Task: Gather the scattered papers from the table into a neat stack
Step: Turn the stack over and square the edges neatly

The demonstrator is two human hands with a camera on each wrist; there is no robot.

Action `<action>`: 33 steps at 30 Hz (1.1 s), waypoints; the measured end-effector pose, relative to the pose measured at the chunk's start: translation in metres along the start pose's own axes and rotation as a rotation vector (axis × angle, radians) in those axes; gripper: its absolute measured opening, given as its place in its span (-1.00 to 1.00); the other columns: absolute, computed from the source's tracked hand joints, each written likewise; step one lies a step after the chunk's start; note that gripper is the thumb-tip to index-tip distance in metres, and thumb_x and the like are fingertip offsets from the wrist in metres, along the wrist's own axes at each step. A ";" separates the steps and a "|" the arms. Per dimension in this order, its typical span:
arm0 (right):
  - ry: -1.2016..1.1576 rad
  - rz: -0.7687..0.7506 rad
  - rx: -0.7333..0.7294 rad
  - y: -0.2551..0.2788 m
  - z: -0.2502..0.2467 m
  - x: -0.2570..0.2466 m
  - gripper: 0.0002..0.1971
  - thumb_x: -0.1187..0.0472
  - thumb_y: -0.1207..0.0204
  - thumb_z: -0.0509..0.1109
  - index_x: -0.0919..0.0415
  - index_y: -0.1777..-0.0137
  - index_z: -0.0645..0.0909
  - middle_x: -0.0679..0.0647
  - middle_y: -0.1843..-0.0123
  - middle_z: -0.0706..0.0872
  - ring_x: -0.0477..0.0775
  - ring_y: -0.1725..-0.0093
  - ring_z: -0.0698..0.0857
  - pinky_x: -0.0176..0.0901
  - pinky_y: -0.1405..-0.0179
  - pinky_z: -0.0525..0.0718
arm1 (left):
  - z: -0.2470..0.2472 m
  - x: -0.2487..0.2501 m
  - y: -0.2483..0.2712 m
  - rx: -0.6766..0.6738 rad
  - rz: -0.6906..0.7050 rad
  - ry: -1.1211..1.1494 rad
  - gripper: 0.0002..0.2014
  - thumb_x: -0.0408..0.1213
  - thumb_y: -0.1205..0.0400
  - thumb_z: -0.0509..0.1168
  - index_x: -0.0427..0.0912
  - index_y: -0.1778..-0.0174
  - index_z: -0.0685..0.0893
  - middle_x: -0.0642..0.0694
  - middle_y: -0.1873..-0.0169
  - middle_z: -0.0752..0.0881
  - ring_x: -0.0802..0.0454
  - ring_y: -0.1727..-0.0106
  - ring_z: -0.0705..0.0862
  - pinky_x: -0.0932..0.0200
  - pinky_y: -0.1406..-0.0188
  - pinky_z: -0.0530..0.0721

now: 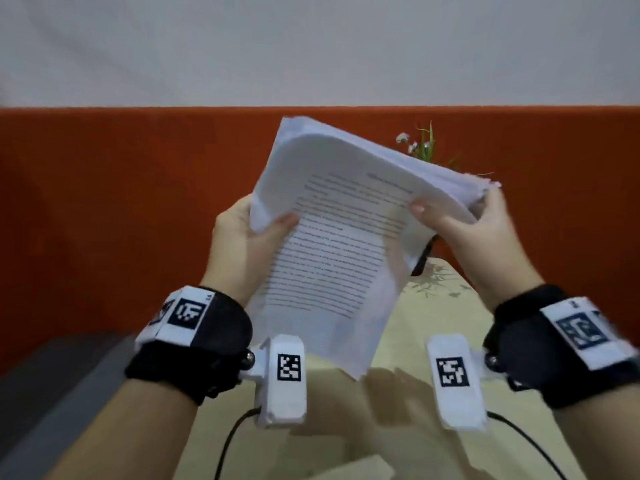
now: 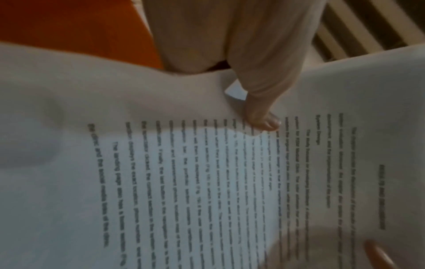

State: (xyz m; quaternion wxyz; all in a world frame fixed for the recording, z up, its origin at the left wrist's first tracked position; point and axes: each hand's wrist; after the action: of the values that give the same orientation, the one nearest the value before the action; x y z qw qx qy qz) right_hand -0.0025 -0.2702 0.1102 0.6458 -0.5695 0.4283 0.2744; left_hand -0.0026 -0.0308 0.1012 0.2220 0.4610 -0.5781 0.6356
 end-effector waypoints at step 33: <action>-0.104 -0.200 0.222 0.030 0.039 0.009 -0.70 0.10 -0.51 0.43 -0.27 -0.01 0.37 -0.19 0.09 0.61 -0.19 0.15 0.71 -0.28 0.25 0.66 | 0.034 -0.025 0.037 0.286 0.025 0.061 -0.45 -0.35 -0.59 0.34 0.03 -0.46 0.33 0.10 -0.02 0.65 0.16 -0.03 0.71 0.60 0.33 0.58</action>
State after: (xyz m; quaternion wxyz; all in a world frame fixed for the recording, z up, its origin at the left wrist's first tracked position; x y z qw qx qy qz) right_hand -0.0141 -0.2276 0.0866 0.7503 -0.5191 0.3631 0.1889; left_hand -0.0099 -0.0656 0.0572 0.1635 0.4611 -0.4805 0.7279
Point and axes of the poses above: each hand's wrist, its own y-axis away from the middle knuckle, its own z-axis out of the palm, x = y × z
